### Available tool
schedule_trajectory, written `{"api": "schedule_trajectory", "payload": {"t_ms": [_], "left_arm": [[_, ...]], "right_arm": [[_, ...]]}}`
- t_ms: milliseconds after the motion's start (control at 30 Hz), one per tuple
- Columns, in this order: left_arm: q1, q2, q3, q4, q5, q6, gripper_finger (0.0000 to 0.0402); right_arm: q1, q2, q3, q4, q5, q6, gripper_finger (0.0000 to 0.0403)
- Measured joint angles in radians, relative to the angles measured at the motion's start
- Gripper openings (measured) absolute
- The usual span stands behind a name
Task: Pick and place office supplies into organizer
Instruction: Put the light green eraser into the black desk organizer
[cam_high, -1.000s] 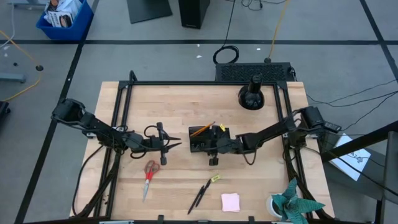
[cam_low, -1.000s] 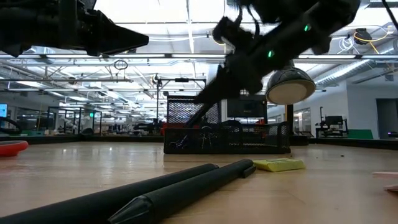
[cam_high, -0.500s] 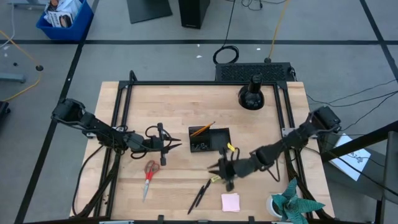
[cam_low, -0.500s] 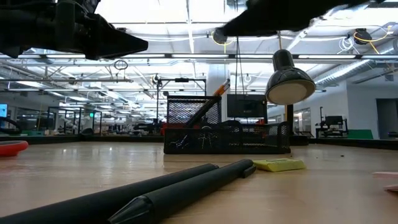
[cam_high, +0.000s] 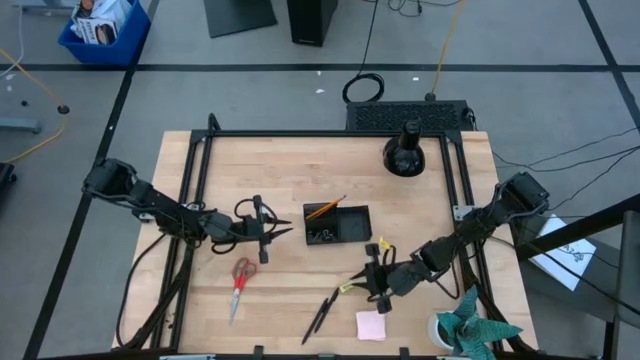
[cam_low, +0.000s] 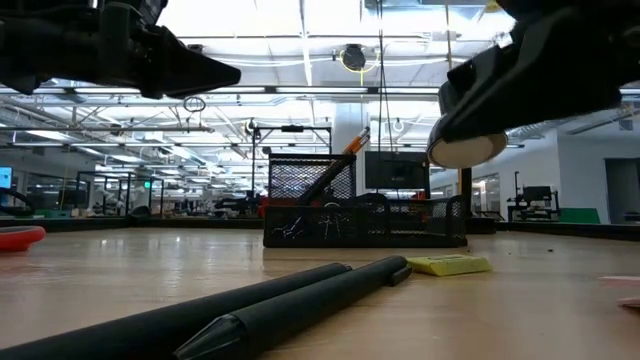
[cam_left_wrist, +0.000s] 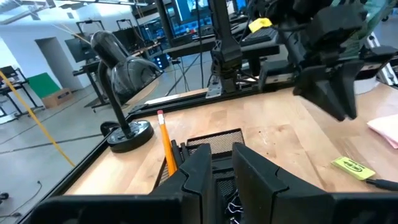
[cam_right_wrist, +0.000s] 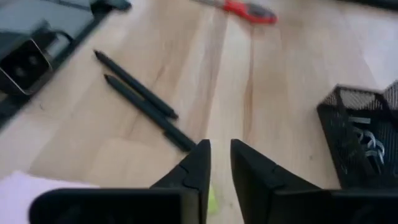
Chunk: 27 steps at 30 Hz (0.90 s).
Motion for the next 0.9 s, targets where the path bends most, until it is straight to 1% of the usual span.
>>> {"api": "schedule_trajectory", "payload": {"t_ms": [33, 167, 300, 433, 467, 567, 700, 900], "left_arm": [[0.003, 0.0, 0.0, 0.0, 0.0, 0.0, 0.0072], [0.01, 0.0, 0.0, -0.001, 0.0, 0.0, 0.0072], [0.01, 0.0, 0.0, -0.002, 0.0, -0.001, 0.0072], [0.01, 0.0, 0.0, -0.003, 0.0, -0.005, 0.0072], [0.01, 0.0, 0.0, -0.003, 0.0, -0.005, 0.0072], [0.01, 0.0, 0.0, -0.003, 0.0, -0.007, 0.0072], [0.01, 0.0, 0.0, -0.003, 0.0, -0.008, 0.0072], [0.01, 0.0, 0.0, -0.003, 0.0, -0.008, 0.0072]], "right_arm": [[0.0, 0.0, -0.007, 0.029, -0.003, -0.009, 0.0064], [-0.012, 0.009, -0.024, 0.105, -0.076, -0.042, 0.0097], [-0.019, 0.066, -0.024, 0.164, -0.079, -0.065, 0.0138], [-0.044, 0.137, -0.024, 0.187, -0.083, -0.058, 0.0181], [-0.052, 0.147, -0.024, 0.18, -0.096, -0.046, 0.0191], [-0.08, 0.168, -0.025, 0.181, -0.198, -0.018, 0.0212], [-0.113, 0.199, -0.024, 0.174, -0.287, -0.01, 0.0225], [-0.148, 0.245, -0.021, 0.164, -0.294, -0.005, 0.0218]]}}
